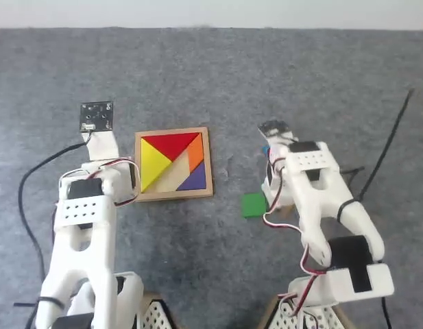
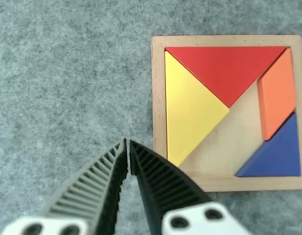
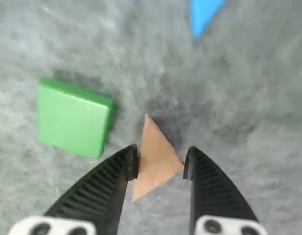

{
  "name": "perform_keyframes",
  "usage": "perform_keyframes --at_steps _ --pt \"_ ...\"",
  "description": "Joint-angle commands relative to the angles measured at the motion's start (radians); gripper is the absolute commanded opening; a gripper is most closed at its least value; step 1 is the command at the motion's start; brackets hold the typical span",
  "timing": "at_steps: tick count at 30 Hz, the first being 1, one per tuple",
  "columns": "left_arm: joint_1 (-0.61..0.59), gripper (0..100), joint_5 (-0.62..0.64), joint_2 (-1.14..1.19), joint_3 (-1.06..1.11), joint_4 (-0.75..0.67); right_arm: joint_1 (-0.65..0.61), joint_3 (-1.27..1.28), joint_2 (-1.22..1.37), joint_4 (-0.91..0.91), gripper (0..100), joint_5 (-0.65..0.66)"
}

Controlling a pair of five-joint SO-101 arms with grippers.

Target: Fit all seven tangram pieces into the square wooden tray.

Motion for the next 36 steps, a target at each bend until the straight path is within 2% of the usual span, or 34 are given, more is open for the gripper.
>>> perform_keyframes --at_steps 1,6,8,24,30,36 --pt "0.005 1 -0.005 -0.038 -0.004 -0.018 0.005 -0.133 -0.076 0.074 14.4 0.087" --pt "0.003 1 -0.005 -0.038 -0.007 -0.018 -0.005 -0.299 -0.070 0.088 14.4 0.267" --pt "0.003 1 -0.005 -0.038 -0.004 -0.018 -0.045 -0.345 -0.070 0.087 14.4 0.310" --pt "0.003 1 -0.005 -0.038 -0.005 -0.018 -0.398 -0.400 -0.071 0.019 14.3 0.316" --pt "-0.049 1 -0.002 -0.040 -0.012 -0.018 -0.499 -0.376 -0.041 -0.194 14.3 0.316" --pt "-0.061 1 0.003 -0.040 -0.007 -0.018 -0.549 -0.373 0.131 -0.352 14.3 0.311"
